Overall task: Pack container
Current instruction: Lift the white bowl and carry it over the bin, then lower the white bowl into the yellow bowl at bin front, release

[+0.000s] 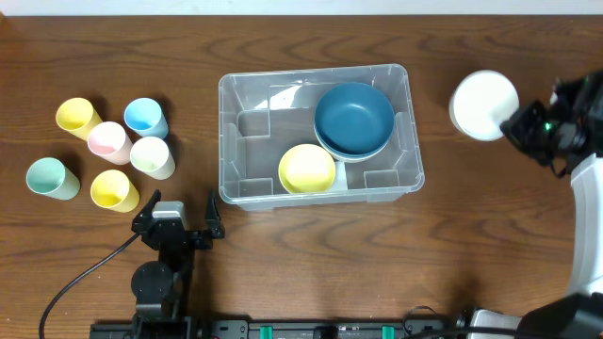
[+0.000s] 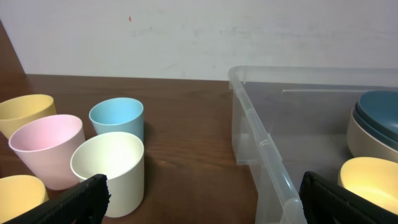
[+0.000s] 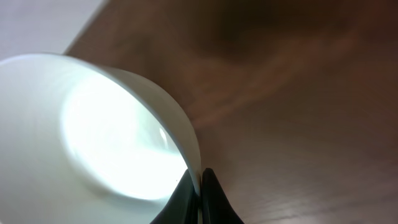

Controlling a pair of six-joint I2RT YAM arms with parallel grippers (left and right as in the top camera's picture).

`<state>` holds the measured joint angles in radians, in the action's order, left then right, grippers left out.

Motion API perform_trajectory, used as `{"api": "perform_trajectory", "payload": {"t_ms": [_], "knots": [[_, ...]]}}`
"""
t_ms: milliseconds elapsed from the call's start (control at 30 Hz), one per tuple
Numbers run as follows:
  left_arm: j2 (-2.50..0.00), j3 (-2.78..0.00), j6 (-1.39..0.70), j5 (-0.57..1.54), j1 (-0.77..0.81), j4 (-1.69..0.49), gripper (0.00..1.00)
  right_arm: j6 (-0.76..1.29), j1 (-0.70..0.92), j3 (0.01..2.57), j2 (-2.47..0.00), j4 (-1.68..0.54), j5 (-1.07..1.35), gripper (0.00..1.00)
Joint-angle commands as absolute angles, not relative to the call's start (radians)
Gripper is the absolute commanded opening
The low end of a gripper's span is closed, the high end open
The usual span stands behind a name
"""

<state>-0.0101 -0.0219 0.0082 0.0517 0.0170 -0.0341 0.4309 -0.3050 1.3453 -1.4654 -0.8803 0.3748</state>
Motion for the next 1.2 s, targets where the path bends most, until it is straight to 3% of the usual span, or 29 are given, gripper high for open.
{"api": "perform_trajectory", "payload": {"t_ms": [0, 333, 500, 833, 1167], "knots": [[-0.004, -0.004, 0.022, 0.041, 0.02, -0.069, 0.98, 0.332, -0.196, 1.446, -1.459, -0.917, 0.42, 0.01], [-0.004, -0.004, 0.022, 0.041, 0.02, -0.069, 0.98, 0.367, 0.286, 1.478, -1.49, -0.876, 0.215, 0.03], [-0.004, -0.004, 0.022, 0.041, 0.02, -0.069, 0.98, 0.389, 0.442, 1.478, -1.561, -0.872, 0.11, 0.05], [-0.004, -0.004, 0.022, 0.041, 0.02, -0.069, 0.98, 0.407, 0.545, 1.478, -1.772, -0.849, 0.094, 0.02], [-0.004, -0.004, 0.022, 0.041, 0.02, -0.069, 0.98, 0.407, 0.585, 1.478, -1.83, -0.85, 0.093, 0.01]]}}
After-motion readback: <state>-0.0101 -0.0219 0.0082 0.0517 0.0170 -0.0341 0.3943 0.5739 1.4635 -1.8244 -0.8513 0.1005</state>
